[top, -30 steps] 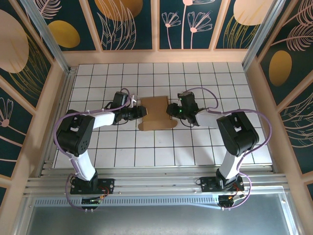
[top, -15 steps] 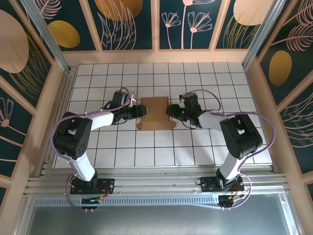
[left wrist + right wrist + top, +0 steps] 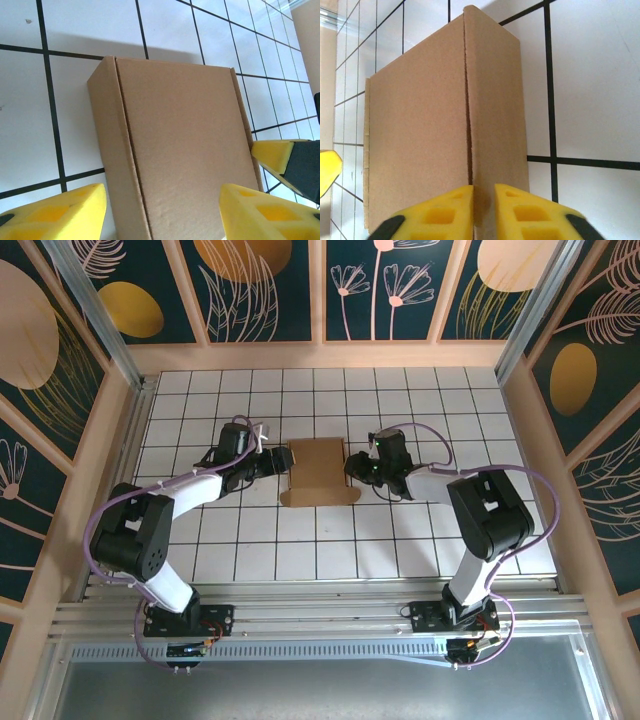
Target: Fold the paper box
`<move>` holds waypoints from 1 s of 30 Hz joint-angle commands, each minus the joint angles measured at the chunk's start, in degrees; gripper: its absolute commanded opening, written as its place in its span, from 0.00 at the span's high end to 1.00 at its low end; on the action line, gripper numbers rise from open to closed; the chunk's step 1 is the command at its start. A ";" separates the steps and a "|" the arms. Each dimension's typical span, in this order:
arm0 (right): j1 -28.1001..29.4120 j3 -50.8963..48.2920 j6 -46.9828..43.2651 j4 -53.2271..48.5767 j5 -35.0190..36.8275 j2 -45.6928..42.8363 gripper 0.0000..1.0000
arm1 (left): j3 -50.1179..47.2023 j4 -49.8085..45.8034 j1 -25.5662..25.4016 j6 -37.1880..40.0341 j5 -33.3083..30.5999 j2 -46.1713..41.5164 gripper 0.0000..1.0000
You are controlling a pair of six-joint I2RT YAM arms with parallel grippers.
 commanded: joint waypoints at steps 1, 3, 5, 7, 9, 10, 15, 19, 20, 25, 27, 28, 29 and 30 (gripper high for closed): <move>-0.84 -0.73 -0.17 1.39 0.41 1.16 0.91 | -0.89 0.67 0.43 -0.66 -0.34 -0.85 0.39; -0.96 -1.46 -0.10 2.12 0.31 0.95 0.96 | -0.89 1.00 0.45 -1.17 0.34 -0.77 0.39; -1.20 -1.87 -0.03 2.56 -0.08 0.91 0.97 | -0.59 0.98 0.46 -1.42 0.63 -0.60 0.39; -1.70 -2.42 0.11 3.52 -0.90 0.81 0.99 | -0.39 0.59 0.53 -1.76 0.41 -0.11 0.38; -2.40 -3.27 0.20 5.10 -2.23 0.85 1.00 | 0.06 -0.48 0.49 -1.95 0.23 0.50 0.38; -2.64 -3.47 0.19 5.19 -2.46 0.88 1.00 | 0.14 -0.64 0.53 -2.29 0.68 0.83 0.38; -3.12 -3.90 -0.75 4.78 -3.11 1.00 1.00 | 0.31 4.27 0.47 -7.89 10.37 2.94 0.22; -3.12 -4.22 -0.51 5.39 -3.30 0.87 1.00 | 0.10 10.56 0.45 -13.42 14.27 5.56 0.12; -3.10 -4.22 -0.42 5.49 -3.41 0.90 1.00 | -0.02 12.30 0.52 -14.47 15.36 6.25 0.12; -3.10 -4.13 -0.18 5.58 -3.71 1.20 1.00 | -0.95 21.64 0.45 -20.99 21.04 10.15 0.13; -3.09 -4.04 -0.05 5.58 -3.94 1.07 1.00 | -0.98 22.52 0.45 -21.85 21.03 11.36 0.16; -3.11 -4.05 -0.06 5.59 -4.06 1.06 1.00 | -1.08 23.56 0.45 -22.89 21.35 11.98 0.18; -3.08 -3.96 -0.09 5.51 -4.07 0.92 1.00 | -1.24 24.36 0.43 -23.61 21.47 12.21 0.20; -3.14 -3.93 -0.08 5.37 -4.14 0.74 1.00 | -1.16 25.15 0.43 -24.46 21.68 12.47 0.23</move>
